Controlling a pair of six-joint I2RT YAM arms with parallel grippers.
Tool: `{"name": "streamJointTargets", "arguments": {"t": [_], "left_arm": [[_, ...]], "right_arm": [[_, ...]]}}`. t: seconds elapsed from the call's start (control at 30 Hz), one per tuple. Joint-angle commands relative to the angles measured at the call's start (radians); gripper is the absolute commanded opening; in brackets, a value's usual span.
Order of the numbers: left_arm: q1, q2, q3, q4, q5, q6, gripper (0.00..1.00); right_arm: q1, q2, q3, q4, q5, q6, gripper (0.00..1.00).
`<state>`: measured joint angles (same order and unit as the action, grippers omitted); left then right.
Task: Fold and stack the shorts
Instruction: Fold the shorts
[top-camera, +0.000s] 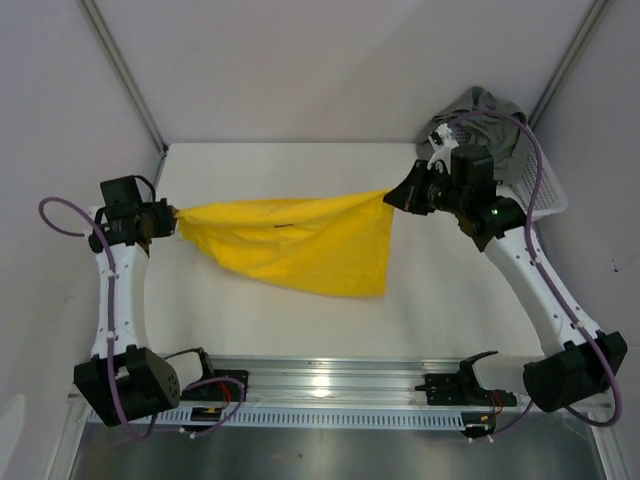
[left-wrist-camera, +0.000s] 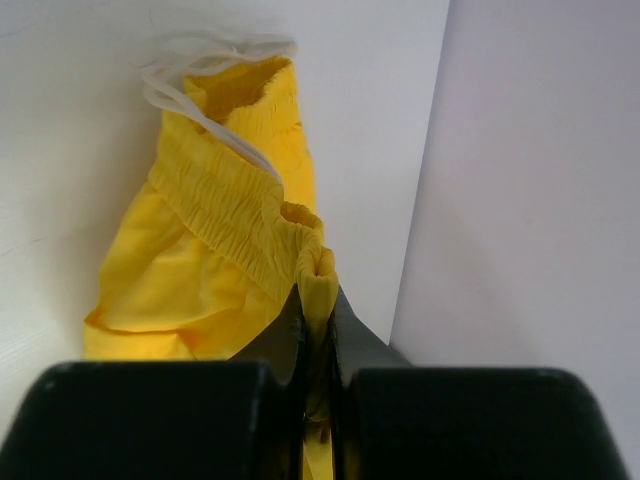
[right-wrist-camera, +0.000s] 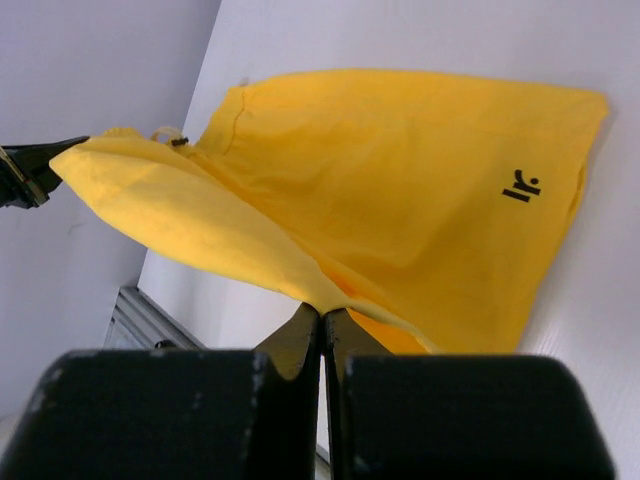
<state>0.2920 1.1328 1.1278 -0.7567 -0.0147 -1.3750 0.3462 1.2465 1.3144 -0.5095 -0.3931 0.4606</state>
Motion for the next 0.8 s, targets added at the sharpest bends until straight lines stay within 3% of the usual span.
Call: {"name": "streamJointTargets", "arguments": {"t": [0.0,0.23,0.37,0.43,0.47,0.5,0.53,0.6,0.67,0.77], "left_arm": [[-0.01,0.102,0.046,0.1,0.007,-0.053,0.0],[-0.045,0.45,0.07,0.414,0.051,-0.126,0.0],[-0.044,0.634,0.165,0.447,0.038,-0.125,0.0],[-0.045,0.702,0.23,0.425,0.038,-0.081,0.04],[-0.044,0.76,0.29,0.404,0.032,-0.061,0.14],[-0.045,0.787,0.352,0.366,0.025,-0.036,0.39],[-0.045,0.814,0.422,0.324,0.021,0.003,0.58],[-0.048,0.863,0.486,0.217,-0.028,0.037,0.99],[-0.048,0.868,0.564,0.185,-0.054,0.088,0.99],[-0.047,0.808,0.555,0.164,-0.112,0.1,0.99]], "right_arm": [[-0.033,0.103,0.094,0.118,-0.046,0.015,0.0],[-0.073,0.405,0.206,0.278,-0.102,0.046,0.0],[-0.088,0.646,0.353,0.324,-0.127,0.069,0.0],[-0.108,0.767,0.416,0.345,-0.124,0.105,0.06],[-0.116,0.8,0.433,0.373,-0.116,0.121,0.11],[-0.128,0.833,0.451,0.385,-0.115,0.142,0.37],[-0.131,0.902,0.504,0.393,-0.119,0.148,0.57],[-0.141,0.967,0.595,0.338,-0.11,0.144,0.9],[-0.144,1.019,0.698,0.272,-0.099,0.116,0.99],[-0.156,0.998,0.698,0.255,-0.092,0.109,0.99]]}}
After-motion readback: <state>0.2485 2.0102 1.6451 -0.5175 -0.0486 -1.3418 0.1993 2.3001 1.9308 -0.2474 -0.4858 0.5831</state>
